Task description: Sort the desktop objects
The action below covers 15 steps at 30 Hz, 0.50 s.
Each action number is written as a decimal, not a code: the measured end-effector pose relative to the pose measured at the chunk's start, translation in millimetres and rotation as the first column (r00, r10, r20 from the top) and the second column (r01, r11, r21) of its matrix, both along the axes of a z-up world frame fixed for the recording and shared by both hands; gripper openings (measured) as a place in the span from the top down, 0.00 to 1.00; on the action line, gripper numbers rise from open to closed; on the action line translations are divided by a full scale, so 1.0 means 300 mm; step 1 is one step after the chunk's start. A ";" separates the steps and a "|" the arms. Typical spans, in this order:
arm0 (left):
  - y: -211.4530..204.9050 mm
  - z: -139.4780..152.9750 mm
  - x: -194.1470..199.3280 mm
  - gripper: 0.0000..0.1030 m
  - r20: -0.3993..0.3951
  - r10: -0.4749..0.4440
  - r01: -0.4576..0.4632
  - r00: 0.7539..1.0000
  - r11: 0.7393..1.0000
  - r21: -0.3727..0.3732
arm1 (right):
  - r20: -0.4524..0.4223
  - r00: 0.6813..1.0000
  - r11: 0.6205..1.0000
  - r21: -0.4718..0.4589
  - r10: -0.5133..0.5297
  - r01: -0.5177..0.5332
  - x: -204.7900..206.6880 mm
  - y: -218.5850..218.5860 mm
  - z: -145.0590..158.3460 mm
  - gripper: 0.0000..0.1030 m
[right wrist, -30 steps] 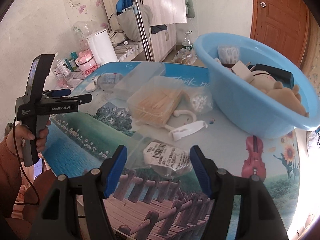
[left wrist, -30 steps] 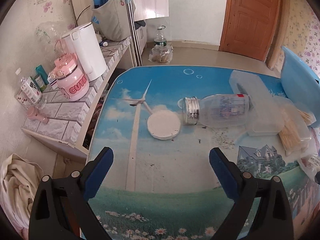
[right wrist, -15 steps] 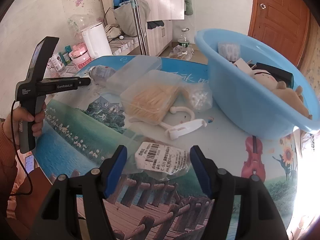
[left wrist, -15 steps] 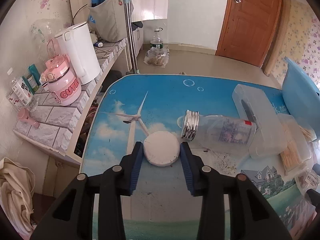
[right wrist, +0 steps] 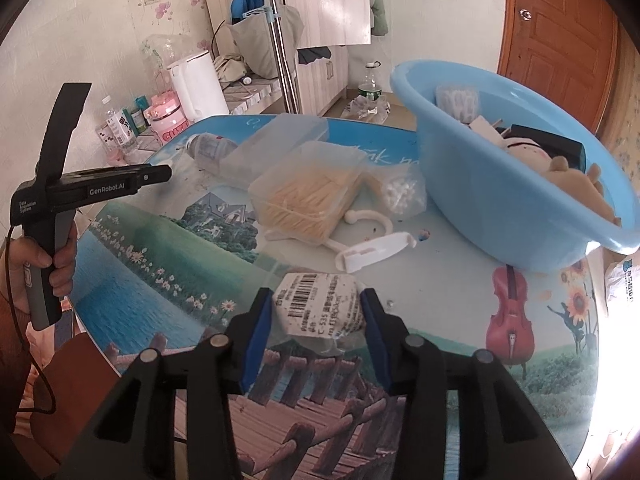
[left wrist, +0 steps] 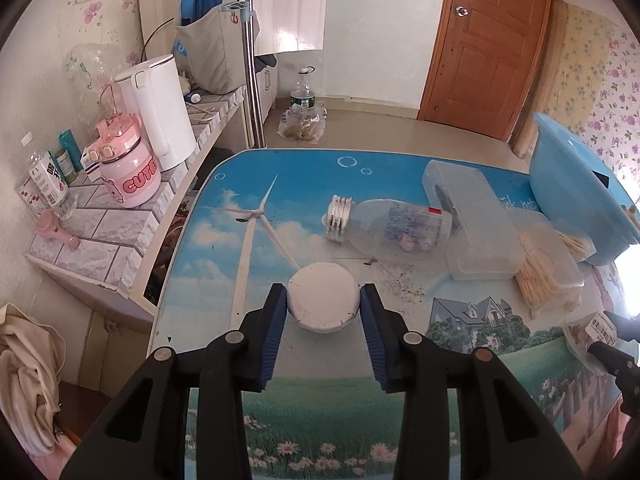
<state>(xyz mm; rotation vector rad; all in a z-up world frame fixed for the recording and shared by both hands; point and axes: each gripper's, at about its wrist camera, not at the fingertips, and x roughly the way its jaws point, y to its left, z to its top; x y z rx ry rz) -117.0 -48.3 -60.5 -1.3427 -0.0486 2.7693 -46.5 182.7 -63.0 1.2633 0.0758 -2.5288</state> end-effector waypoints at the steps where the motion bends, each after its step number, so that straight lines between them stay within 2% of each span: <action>1: 0.010 0.010 0.014 0.65 -0.004 -0.006 0.006 1.000 1.000 0.002 | -0.007 1.000 1.000 -0.002 -0.009 0.009 0.006 0.010 0.007 0.61; 10: 0.130 0.070 0.171 0.65 -0.028 -0.058 0.059 0.998 0.997 0.051 | -0.046 0.995 0.996 -0.018 -0.092 0.092 0.058 0.112 0.051 0.63; 15: 0.241 0.035 0.282 0.65 -0.030 -0.108 0.110 0.994 0.991 0.074 | -0.040 0.991 0.991 -0.003 -0.131 0.131 0.075 0.163 0.019 0.63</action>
